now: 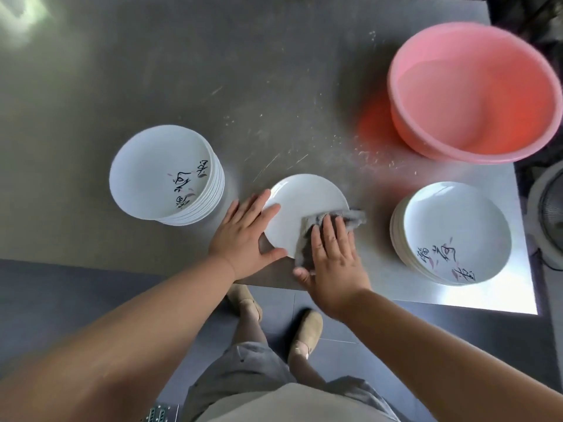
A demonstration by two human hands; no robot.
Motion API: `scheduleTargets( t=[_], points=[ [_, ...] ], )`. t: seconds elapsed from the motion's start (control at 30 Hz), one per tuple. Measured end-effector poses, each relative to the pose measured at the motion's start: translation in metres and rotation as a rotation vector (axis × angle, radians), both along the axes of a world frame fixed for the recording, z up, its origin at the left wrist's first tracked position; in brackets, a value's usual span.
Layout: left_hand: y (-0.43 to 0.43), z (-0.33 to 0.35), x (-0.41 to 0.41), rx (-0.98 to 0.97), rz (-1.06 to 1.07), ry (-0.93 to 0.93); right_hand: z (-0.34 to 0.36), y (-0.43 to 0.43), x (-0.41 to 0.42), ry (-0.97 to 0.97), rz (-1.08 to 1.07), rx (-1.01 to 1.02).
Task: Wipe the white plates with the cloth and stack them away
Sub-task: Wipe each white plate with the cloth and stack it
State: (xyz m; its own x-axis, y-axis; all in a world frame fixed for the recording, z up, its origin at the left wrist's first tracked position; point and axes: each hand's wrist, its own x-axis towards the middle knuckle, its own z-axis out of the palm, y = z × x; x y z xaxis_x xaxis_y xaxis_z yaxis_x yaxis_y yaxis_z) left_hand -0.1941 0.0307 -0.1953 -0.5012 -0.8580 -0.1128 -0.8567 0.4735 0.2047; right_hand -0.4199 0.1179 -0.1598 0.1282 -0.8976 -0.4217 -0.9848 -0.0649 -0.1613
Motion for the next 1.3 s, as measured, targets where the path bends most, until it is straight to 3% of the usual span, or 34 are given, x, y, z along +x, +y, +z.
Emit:
scheduleTargets(
  t=[0.17, 0.3, 0.47, 0.57, 0.7, 0.87, 0.97, 1.07, 1.3],
  points=[
    [0.023, 0.004, -0.013, 0.051, 0.21, 0.008, 0.002, -0.009, -0.022, -0.044, 0.156, 0.014],
    [0.042, 0.012, -0.043, 0.058, 0.41, 0.03, 0.006, -0.045, -0.042, -0.035, 0.048, -0.03],
    [0.057, 0.021, -0.07, 0.183, 0.577, -0.014, 0.006, -0.011, -0.008, -0.13, 0.003, -0.007],
    [0.069, 0.032, -0.064, 0.129, 0.534, -0.022, 0.007, -0.006, -0.02, -0.136, 0.088, -0.003],
    [0.033, 0.03, -0.033, -0.07, 0.253, 0.013, 0.007, -0.045, -0.054, -0.049, 0.186, -0.06],
    [-0.031, 0.012, -0.006, 0.02, -0.017, -0.248, 0.005, -0.077, -0.059, -0.047, 0.046, -0.096],
    [-0.019, 0.002, -0.008, -0.024, 0.018, -0.211, 0.002, -0.045, -0.035, -0.042, -0.028, -0.086],
    [-0.007, -0.001, -0.011, -0.063, 0.092, -0.137, 0.0, -0.014, -0.021, -0.064, 0.082, -0.01],
    [0.016, 0.007, -0.039, 0.003, 0.248, -0.052, 0.008, -0.076, -0.053, -0.035, -0.003, -0.074]
  ],
)
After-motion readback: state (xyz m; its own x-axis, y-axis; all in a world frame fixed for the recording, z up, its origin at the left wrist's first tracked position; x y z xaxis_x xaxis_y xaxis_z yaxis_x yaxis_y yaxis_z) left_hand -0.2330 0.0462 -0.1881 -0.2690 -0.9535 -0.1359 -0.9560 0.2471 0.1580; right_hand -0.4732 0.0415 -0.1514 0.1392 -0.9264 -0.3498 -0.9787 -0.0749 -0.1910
